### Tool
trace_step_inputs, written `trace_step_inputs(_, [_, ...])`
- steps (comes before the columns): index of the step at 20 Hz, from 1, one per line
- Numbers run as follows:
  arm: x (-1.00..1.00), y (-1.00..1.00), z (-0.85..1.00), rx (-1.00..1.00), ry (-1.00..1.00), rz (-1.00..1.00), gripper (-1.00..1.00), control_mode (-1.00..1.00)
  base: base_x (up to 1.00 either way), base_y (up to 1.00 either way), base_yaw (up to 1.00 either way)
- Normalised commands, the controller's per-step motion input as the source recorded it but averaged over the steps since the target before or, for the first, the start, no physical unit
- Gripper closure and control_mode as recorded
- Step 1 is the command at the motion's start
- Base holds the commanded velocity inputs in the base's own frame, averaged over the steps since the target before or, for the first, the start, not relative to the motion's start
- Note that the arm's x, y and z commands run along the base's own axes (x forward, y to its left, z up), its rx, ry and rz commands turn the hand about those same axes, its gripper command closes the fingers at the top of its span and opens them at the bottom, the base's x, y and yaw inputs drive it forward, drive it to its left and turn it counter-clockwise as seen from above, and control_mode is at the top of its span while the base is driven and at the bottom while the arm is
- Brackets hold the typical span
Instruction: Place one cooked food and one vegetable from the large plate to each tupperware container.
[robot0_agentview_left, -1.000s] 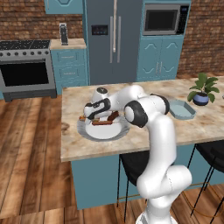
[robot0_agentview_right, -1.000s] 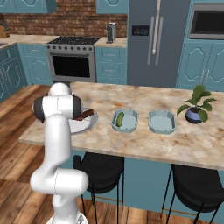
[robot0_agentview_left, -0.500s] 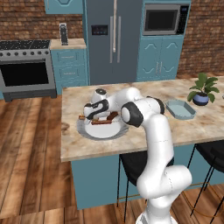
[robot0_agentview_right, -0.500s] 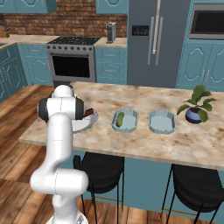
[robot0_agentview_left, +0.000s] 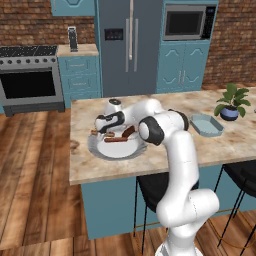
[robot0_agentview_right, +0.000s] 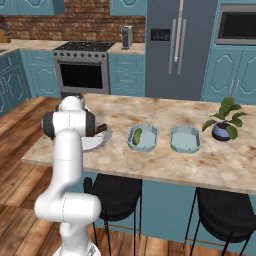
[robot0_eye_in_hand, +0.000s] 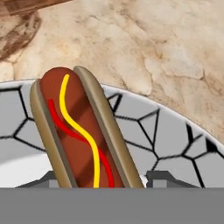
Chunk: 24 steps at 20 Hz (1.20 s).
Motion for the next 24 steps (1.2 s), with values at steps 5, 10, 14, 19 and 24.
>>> trace_step_inputs(5, [-0.76, -0.38, 0.58, 0.01, -0.13, -0.07, 1.00, -1.00, 0.00, 0.00, 0.00])
trace_step_inputs(10, [-0.72, -0.60, 0.86, 0.00, -0.16, -0.22, 1.00, -1.00, 0.00, 0.00, 0.00])
trace_step_inputs(14, [-0.41, -0.92, 0.51, 0.00, -0.04, -0.37, 1.00, -1.00, 0.00, 0.00, 0.00])
trace_step_inputs(19, [-0.08, -0.98, 0.39, 0.00, 0.12, -0.46, 1.00, -1.00, 0.00, 0.00, 0.00])
trace_step_inputs(24, [0.00, -0.89, 0.45, 0.00, 0.27, -0.42, 1.00, -1.00, 0.00, 0.00, 0.00])
